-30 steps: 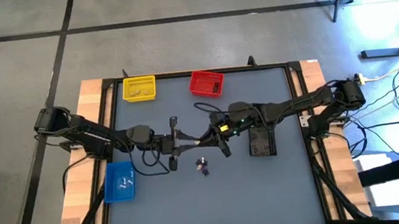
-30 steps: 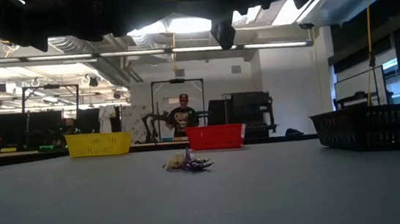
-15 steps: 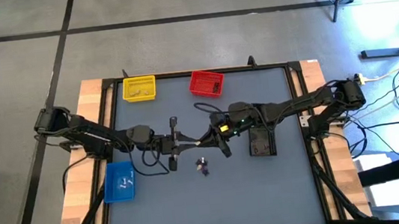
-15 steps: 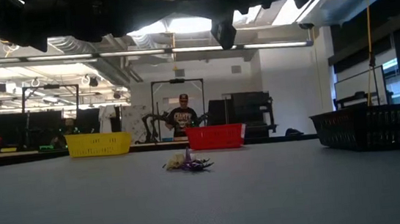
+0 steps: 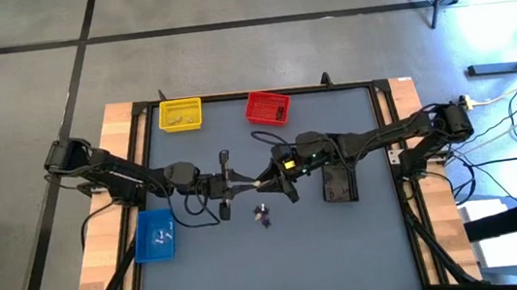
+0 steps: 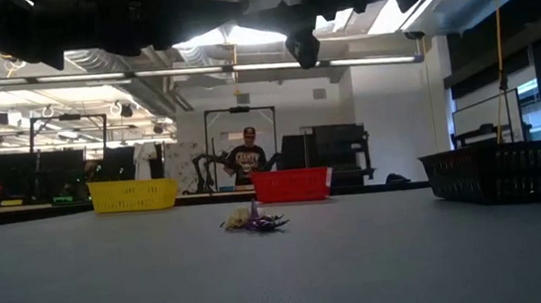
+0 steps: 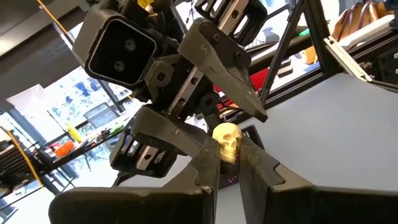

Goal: Sort Halloween decoration
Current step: Put the yellow skull toy into the yellow bin

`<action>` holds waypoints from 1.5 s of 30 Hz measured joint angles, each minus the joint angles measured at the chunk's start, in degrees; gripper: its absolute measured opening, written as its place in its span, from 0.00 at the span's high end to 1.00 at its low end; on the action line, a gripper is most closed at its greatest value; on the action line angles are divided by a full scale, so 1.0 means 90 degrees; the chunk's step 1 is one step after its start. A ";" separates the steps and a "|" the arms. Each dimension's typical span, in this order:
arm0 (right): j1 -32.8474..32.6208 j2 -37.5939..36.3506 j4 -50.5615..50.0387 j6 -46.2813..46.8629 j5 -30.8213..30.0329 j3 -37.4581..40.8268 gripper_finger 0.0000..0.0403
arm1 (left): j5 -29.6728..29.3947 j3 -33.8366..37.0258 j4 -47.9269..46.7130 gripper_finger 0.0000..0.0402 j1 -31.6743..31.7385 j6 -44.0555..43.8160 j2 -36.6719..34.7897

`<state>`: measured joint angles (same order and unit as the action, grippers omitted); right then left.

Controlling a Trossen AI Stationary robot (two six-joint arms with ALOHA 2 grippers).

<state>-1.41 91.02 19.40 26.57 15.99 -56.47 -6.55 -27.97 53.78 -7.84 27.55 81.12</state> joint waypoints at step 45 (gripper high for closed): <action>-0.0007 0.0000 -0.2534 -0.1895 -0.0227 0.0000 0.57 | -0.3003 -0.0007 -0.2195 0.93 0.3637 -0.3329 -0.0002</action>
<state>-1.48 91.02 -3.41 9.51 13.95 -56.47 -33.58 -28.03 34.03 24.90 -2.41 81.10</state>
